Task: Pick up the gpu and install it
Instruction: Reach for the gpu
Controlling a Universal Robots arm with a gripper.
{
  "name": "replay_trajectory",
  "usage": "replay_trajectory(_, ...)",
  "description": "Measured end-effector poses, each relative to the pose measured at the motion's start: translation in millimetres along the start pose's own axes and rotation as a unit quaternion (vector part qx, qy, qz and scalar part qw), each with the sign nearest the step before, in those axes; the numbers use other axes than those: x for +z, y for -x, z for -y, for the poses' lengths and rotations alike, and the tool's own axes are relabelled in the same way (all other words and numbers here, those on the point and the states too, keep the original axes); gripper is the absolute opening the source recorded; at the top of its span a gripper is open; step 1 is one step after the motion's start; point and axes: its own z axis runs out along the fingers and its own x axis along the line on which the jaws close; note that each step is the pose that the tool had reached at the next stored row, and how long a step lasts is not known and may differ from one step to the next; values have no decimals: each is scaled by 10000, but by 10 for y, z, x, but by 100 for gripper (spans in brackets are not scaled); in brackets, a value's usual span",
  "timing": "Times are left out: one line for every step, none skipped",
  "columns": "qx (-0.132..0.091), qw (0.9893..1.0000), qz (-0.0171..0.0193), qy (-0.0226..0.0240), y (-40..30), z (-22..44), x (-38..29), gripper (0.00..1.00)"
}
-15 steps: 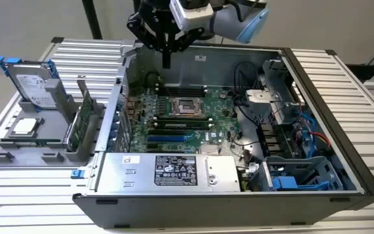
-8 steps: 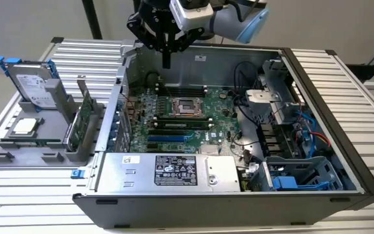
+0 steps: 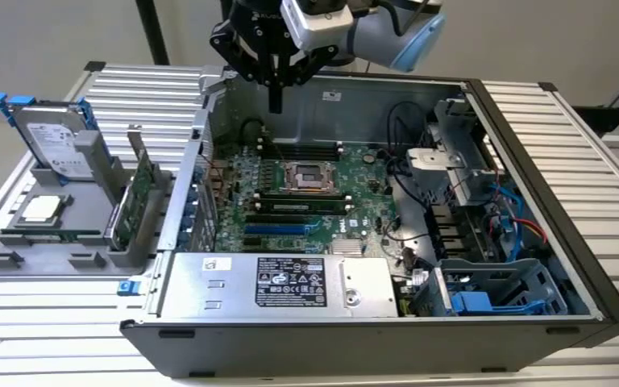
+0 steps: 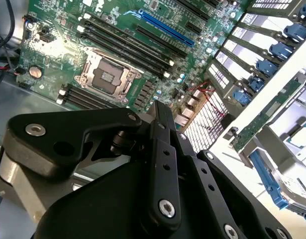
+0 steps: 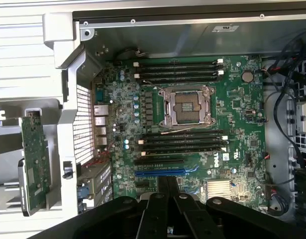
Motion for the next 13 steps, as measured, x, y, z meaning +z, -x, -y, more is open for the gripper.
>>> replay_trajectory(0,10000,0,0,0,0,-1,0)
replay_trajectory(0,10000,0,0,0,0,-1,0)
replay_trajectory(0,10000,0,0,0,0,-1,0)
replay_trajectory(0,10000,0,0,0,0,-2,0)
replay_trajectory(0,10000,0,0,0,0,-2,0)
replay_trajectory(0,10000,0,0,0,0,-2,0)
replay_trajectory(0,10000,0,0,0,0,-3,0)
replay_trajectory(1,10000,0,-1,-3,0,-3,0)
replay_trajectory(1,10000,-1,-1,-7,0,-4,0)
replay_trajectory(1,10000,-1,-1,-11,0,-4,0)
replay_trajectory(0,10000,0,0,-17,1,-3,0)
replay_trajectory(0,10000,0,0,-25,2,-3,0)
replay_trajectory(0,10000,0,-1,-36,3,-4,0)
